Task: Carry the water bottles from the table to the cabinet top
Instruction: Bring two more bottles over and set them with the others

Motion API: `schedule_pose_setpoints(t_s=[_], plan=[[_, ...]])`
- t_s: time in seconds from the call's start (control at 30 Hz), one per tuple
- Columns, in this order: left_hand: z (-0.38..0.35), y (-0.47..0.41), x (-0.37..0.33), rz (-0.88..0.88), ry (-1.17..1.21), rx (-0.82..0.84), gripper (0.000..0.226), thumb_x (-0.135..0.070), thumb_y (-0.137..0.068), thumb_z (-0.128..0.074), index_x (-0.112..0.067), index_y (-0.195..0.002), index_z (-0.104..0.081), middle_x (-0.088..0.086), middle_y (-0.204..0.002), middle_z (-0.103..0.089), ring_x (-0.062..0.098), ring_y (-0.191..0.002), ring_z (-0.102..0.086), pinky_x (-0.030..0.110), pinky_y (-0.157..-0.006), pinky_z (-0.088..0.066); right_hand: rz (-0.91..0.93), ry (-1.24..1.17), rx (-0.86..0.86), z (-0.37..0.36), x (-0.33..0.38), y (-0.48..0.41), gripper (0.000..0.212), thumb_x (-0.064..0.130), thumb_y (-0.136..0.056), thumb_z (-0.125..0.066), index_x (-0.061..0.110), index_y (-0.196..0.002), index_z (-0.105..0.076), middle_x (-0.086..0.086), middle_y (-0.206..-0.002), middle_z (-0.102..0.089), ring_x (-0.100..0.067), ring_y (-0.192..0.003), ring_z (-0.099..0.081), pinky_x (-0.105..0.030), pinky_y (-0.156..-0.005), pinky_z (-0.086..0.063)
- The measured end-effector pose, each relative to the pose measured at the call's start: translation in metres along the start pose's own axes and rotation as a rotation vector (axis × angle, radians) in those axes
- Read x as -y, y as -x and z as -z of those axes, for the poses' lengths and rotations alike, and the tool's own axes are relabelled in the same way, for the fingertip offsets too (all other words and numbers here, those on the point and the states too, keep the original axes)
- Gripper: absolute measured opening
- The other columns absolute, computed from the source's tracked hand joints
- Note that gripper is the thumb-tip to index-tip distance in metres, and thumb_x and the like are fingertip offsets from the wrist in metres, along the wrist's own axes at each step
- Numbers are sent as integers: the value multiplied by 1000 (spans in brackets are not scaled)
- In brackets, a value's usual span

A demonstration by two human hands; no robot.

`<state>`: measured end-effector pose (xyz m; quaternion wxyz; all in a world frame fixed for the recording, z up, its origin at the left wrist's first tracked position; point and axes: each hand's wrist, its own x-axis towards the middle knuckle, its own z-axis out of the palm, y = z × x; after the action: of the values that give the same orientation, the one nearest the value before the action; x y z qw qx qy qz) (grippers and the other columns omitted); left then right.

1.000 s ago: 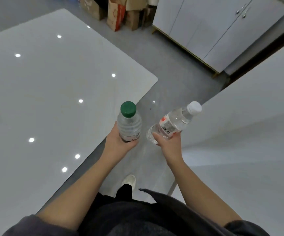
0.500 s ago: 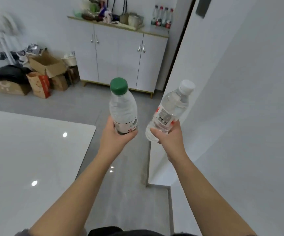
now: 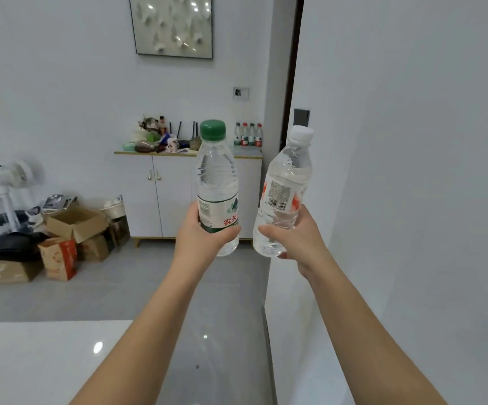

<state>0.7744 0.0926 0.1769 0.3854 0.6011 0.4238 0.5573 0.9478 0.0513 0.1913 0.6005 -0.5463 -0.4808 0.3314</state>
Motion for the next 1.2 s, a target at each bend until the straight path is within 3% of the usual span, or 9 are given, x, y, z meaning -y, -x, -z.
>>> schedule_pose_setpoints(t_s=[0.17,0.33,0.43,0.7,0.9,1.2], plan=[[11,-23,-8,-27,3,7,51,-17,-66,-86,-35,-104,-57,-16,-98,-70,5,-93,-67,29,-80,-54,41,-5,-17,-13,12,-16,46,12,-75,-82,36,-100,-52,16,-98,-66,-1,-86,-65,-23,-68,-50],[17,-55,-18,-49,6,14,51,-15,-66,-86,-35,-103,-56,-15,-98,-69,6,-94,-66,23,-76,-51,63,-7,-28,-20,23,-43,41,14,-77,-81,35,-97,-52,17,-97,-66,-1,-85,-65,-22,-64,-48],[18,-78,-23,-56,-3,24,54,-16,-67,-85,-30,-110,-56,-13,-101,-69,6,-95,-65,20,-74,-50,64,-15,-48,-22,28,-63,42,14,-77,-81,30,-105,-55,12,-102,-68,-5,-88,-67,-23,-65,-49],[3,-160,-18,-95,-19,2,54,-19,-67,-86,-31,-111,-57,-13,-101,-69,7,-96,-66,25,-78,-53,89,-14,-78,-33,23,-147,48,17,-75,-83,28,-112,-55,12,-104,-67,-9,-92,-67,-30,-74,-54],[-21,-238,13,-115,-16,-45,56,-20,-67,-86,-30,-114,-57,-14,-103,-69,5,-96,-66,25,-80,-53,129,4,-125,-39,-4,-238,55,22,-72,-85,27,-118,-54,9,-109,-67,-14,-100,-67,-42,-88,-58],[-59,-354,48,-94,-26,-90,50,-20,-66,-86,-34,-106,-58,-18,-96,-69,-1,-89,-66,24,-79,-53,193,-22,-143,-49,-20,-376,59,20,-71,-85,25,-122,-55,8,-111,-67,-10,-100,-66,-27,-83,-54]])
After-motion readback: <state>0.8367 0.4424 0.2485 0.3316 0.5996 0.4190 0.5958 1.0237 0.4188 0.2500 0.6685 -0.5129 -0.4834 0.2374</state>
